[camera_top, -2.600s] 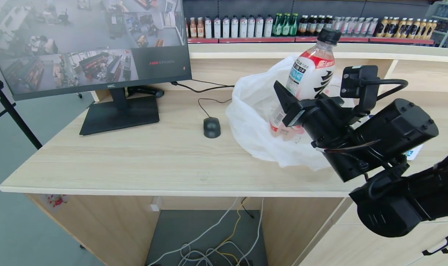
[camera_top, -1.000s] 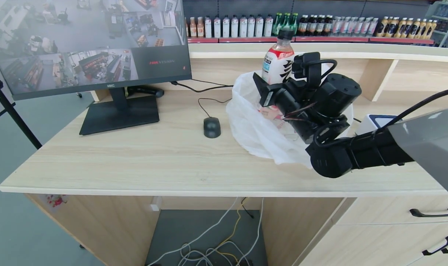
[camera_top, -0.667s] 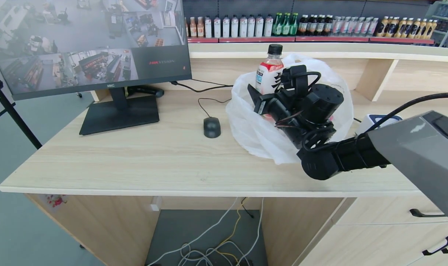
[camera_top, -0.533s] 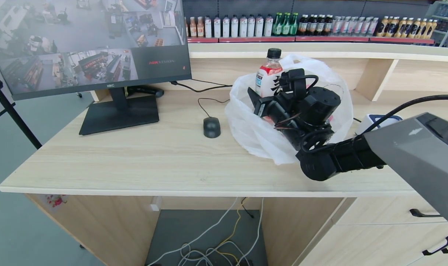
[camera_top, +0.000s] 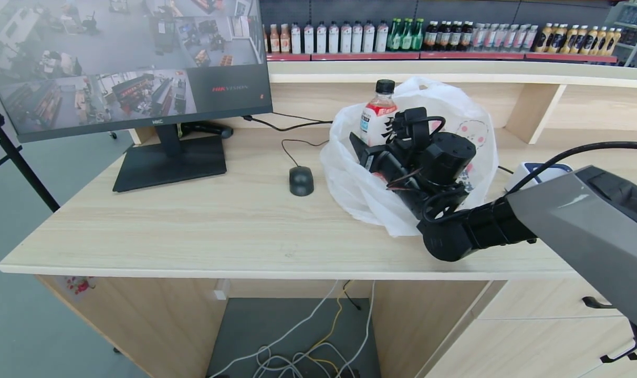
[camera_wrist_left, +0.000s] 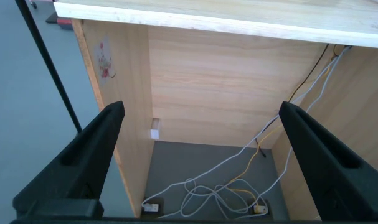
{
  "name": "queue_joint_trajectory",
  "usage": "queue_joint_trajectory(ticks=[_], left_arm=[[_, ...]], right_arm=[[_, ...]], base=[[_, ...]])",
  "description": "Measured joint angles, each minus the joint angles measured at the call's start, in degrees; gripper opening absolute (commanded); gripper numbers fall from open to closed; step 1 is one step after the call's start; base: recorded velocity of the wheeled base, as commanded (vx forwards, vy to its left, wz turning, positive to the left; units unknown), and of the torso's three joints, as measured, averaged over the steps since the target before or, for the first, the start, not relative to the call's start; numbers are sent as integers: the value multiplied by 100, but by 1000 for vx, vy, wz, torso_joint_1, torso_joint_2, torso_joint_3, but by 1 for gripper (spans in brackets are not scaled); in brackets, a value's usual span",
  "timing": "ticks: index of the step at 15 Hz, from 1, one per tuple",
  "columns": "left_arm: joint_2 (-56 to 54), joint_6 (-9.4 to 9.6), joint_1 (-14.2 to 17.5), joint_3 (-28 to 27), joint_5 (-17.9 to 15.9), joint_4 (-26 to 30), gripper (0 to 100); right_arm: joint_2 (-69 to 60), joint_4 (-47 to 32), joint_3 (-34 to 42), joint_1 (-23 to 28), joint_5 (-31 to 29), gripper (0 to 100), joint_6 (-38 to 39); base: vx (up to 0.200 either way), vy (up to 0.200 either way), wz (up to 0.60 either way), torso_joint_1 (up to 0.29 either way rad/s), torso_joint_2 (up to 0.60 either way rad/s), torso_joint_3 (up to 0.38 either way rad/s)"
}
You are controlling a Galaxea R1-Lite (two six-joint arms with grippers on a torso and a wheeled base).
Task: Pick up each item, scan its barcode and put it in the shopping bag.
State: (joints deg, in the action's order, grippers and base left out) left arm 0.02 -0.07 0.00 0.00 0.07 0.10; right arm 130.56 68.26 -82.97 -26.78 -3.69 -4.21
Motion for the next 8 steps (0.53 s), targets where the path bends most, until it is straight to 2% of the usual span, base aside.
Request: queue_joint_trajectory(ticks=[8], left_arm=[[0, -4, 0, 0, 0, 0, 100]], right_arm=[[50, 1, 43, 20, -2, 0, 11]], base=[[0, 0, 0, 0, 0, 0]])
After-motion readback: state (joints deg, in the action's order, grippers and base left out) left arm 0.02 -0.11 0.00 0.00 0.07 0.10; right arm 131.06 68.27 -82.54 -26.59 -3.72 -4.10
